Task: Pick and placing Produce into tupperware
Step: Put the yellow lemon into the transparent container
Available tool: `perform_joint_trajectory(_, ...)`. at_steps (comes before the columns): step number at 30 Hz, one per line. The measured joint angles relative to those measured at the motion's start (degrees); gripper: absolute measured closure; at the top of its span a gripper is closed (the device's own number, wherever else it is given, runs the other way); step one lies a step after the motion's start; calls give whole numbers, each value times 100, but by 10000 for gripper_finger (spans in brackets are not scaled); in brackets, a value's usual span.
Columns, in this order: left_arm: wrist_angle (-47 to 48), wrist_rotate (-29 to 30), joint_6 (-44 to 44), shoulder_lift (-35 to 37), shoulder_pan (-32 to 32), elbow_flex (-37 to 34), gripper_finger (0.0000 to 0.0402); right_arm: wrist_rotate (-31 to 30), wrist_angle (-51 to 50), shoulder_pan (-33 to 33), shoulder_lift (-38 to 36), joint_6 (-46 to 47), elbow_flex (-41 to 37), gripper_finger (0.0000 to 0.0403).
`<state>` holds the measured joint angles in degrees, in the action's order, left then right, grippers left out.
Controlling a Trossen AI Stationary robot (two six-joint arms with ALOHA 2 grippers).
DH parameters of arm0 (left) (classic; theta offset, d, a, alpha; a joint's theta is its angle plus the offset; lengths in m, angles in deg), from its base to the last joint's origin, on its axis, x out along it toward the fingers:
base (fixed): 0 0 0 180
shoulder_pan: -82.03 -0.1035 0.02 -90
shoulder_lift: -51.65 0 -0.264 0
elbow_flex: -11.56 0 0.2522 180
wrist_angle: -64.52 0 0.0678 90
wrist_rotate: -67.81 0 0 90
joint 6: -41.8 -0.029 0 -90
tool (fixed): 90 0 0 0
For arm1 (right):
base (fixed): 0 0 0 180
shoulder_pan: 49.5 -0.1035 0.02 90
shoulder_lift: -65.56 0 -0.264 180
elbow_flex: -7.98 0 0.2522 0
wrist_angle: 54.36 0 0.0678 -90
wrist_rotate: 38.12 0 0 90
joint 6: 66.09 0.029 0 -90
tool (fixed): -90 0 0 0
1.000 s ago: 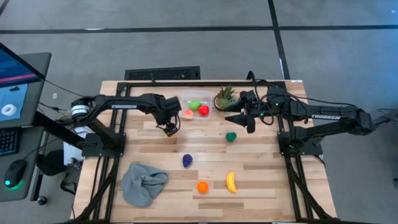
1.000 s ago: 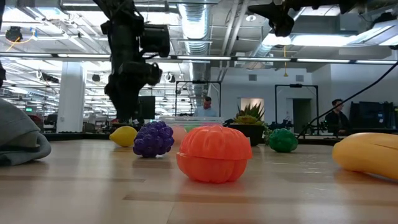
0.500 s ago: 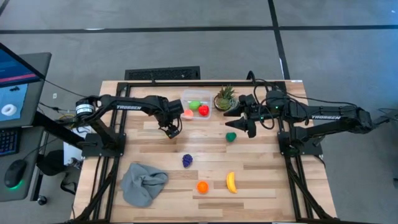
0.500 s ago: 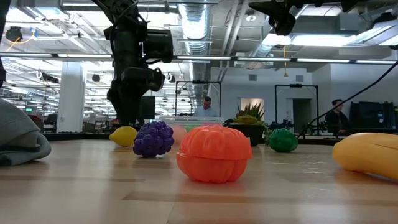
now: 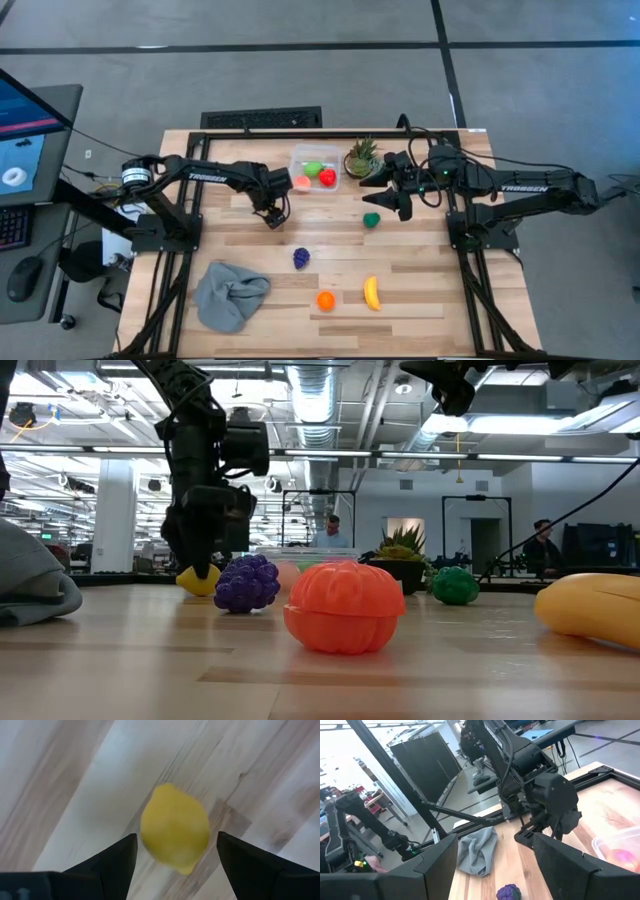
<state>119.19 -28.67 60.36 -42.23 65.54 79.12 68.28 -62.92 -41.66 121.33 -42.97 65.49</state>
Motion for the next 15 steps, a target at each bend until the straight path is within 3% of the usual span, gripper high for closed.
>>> perform_joint_trajectory(15, -541, -79, -80, 0, 0, -369, 139, -130, 4, 11, -2, 43, 0, 122)
